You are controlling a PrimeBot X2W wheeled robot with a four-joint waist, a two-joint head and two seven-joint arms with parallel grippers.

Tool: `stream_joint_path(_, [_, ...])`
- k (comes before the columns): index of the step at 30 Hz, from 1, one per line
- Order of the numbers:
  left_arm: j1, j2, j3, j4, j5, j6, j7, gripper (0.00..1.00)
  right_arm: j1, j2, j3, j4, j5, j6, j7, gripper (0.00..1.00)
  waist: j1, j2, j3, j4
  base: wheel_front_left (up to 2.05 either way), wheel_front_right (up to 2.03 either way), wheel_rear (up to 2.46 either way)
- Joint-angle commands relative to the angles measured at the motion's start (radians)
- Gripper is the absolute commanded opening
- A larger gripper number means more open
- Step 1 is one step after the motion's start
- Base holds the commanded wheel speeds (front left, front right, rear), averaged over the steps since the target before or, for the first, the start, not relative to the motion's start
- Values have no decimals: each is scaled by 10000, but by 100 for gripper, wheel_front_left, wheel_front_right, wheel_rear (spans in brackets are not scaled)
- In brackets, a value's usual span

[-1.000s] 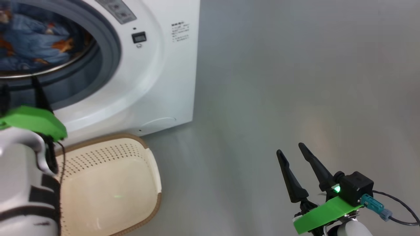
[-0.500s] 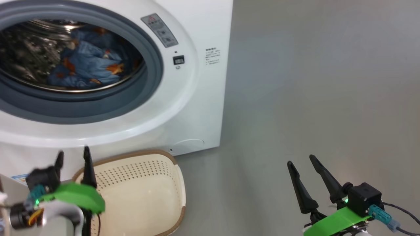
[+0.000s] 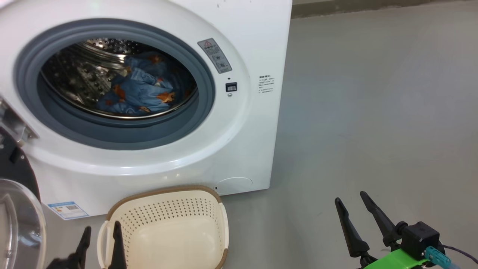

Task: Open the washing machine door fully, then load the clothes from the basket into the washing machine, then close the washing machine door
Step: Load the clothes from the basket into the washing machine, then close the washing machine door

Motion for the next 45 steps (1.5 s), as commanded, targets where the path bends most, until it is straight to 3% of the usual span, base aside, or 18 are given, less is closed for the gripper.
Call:
stream_joint_path(1, [55, 155, 237, -496, -89, 111, -65, 100, -15, -24, 186, -258, -87, 16, -49, 100, 1, 0, -107, 101, 0, 0, 0])
stream_joint_path(11, [1328, 154, -287, -1758, -331, 621, -65, 100, 159, -57, 114, -129, -118, 16, -49, 100, 1, 0, -308, 123, 0, 0, 0])
stream_joint_path(19, [1633, 153, -532, -2014, -395, 832, -65, 100, 315, -17, -59, 134, -177, 16, -49, 100, 1, 0, -403, 293, 0, 0, 0])
stream_joint_path(34, [1668, 153, -295, -2073, -205, 721, -65, 100, 346, 20, -52, 269, -175, 16, -49, 100, 1, 0, -436, 311, 0, 0, 0])
stream_joint_path(45, [1617, 153, -325, -1955, -191, 871, -65, 100, 320, 36, -87, 265, -161, 16, -49, 100, 1, 0, -411, 288, -2, 2, 0])
